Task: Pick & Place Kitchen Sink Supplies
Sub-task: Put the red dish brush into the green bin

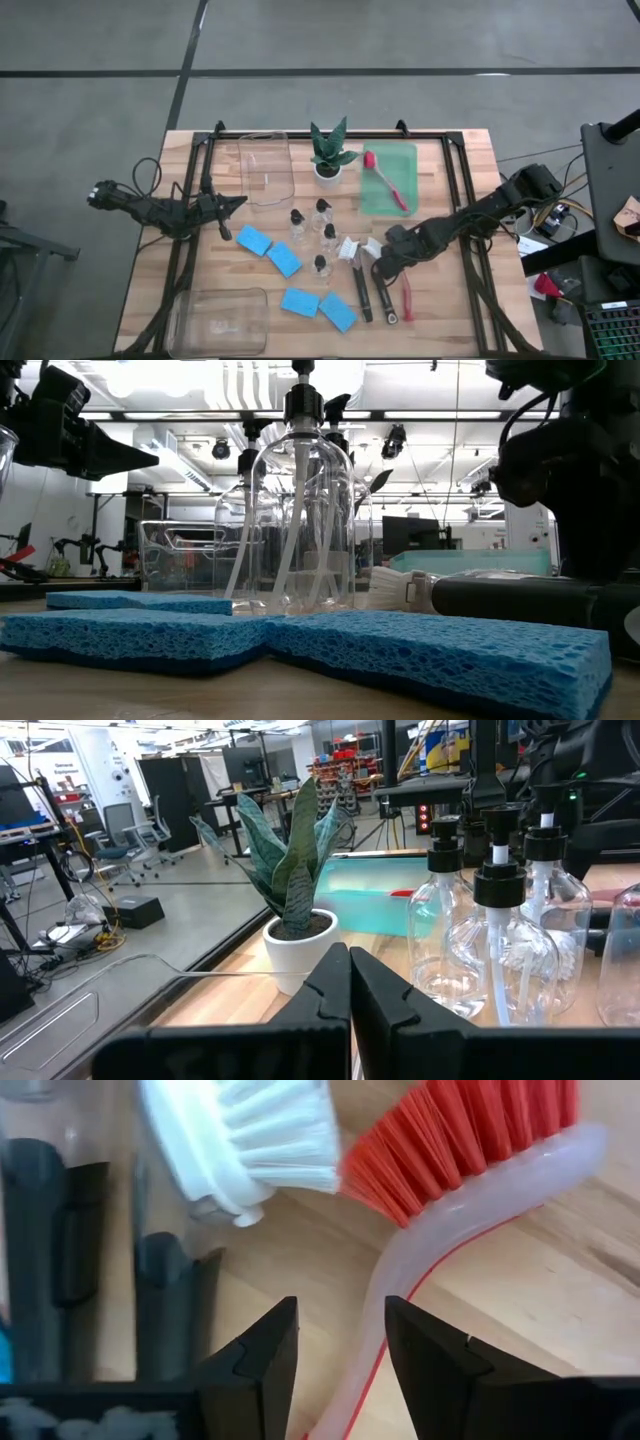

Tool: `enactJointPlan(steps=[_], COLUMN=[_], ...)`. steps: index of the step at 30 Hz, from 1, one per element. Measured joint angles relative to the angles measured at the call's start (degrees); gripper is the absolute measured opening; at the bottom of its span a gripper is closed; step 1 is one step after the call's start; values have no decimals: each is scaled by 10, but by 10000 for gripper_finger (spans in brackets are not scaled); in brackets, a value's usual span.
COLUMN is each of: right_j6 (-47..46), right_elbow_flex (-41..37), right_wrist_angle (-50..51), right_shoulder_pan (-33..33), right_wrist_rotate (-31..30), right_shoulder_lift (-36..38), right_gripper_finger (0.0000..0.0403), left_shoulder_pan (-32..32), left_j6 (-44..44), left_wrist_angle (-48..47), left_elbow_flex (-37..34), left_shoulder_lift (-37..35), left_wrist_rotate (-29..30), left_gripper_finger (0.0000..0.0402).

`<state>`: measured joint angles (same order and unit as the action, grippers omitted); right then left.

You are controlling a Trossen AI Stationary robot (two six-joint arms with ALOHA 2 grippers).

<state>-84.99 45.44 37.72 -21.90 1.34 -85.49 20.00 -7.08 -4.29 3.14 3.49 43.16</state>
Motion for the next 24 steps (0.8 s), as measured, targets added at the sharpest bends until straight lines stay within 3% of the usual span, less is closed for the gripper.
enactJointPlan(steps=[8, 19, 24], right_j6=[-10, 57, 39], right_elbow_flex=[-7, 24, 23], right_wrist_angle=[-5, -5, 35], right_shoulder_pan=[-4, -5, -5], right_wrist_rotate=[-2, 7, 7], right_shoulder_lift=[1, 2, 2], right_gripper_finger=[144, 150, 144], left_shoulder_pan=[0, 0, 0], left_j6=[0, 0, 0], left_wrist_angle=[0, 0, 0], left_elbow_flex=[0, 0, 0], left_shoulder_lift=[0, 0, 0], left_wrist_rotate=[0, 0, 0], left_gripper_finger=[0, 0, 0])
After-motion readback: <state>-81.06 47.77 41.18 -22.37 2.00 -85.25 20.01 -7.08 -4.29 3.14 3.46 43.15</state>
